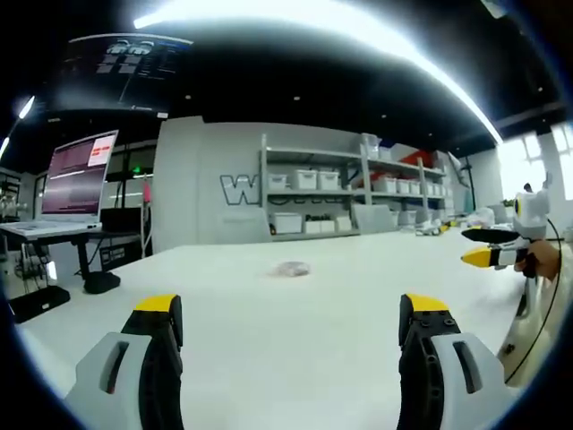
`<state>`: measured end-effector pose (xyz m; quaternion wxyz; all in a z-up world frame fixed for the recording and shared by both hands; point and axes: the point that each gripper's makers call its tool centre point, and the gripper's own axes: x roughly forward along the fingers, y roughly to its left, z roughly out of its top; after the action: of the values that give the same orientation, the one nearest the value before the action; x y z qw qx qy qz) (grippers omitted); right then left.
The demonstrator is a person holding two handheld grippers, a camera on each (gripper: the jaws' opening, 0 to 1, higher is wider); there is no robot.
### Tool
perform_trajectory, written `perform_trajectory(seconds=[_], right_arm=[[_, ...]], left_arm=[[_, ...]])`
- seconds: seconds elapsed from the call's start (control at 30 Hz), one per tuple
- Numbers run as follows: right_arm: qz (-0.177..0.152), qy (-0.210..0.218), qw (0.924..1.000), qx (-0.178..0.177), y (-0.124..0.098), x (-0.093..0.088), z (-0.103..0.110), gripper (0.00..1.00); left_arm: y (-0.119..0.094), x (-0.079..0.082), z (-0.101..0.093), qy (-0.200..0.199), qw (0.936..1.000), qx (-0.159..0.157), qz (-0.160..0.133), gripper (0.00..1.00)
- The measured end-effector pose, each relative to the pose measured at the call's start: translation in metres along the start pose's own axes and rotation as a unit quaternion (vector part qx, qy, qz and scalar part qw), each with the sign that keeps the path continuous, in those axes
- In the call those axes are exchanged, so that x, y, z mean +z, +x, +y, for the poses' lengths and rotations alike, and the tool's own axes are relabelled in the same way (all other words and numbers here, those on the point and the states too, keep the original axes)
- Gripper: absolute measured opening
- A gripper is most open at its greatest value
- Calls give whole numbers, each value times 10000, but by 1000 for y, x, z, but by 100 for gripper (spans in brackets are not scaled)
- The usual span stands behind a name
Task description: Open the resealable bag by pulling the two sides of the seal apart until the entire bag opening is separated and visibly accessible.
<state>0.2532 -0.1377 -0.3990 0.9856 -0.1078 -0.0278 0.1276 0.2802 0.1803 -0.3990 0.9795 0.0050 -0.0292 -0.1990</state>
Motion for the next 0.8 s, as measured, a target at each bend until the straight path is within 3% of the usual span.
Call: perform_trajectory(seconds=[0.8], right_arm=[[95,-441,9989,134,12,5,4,77]], left_arm=[[-2,-3,1,-10,10000,9,41,100]])
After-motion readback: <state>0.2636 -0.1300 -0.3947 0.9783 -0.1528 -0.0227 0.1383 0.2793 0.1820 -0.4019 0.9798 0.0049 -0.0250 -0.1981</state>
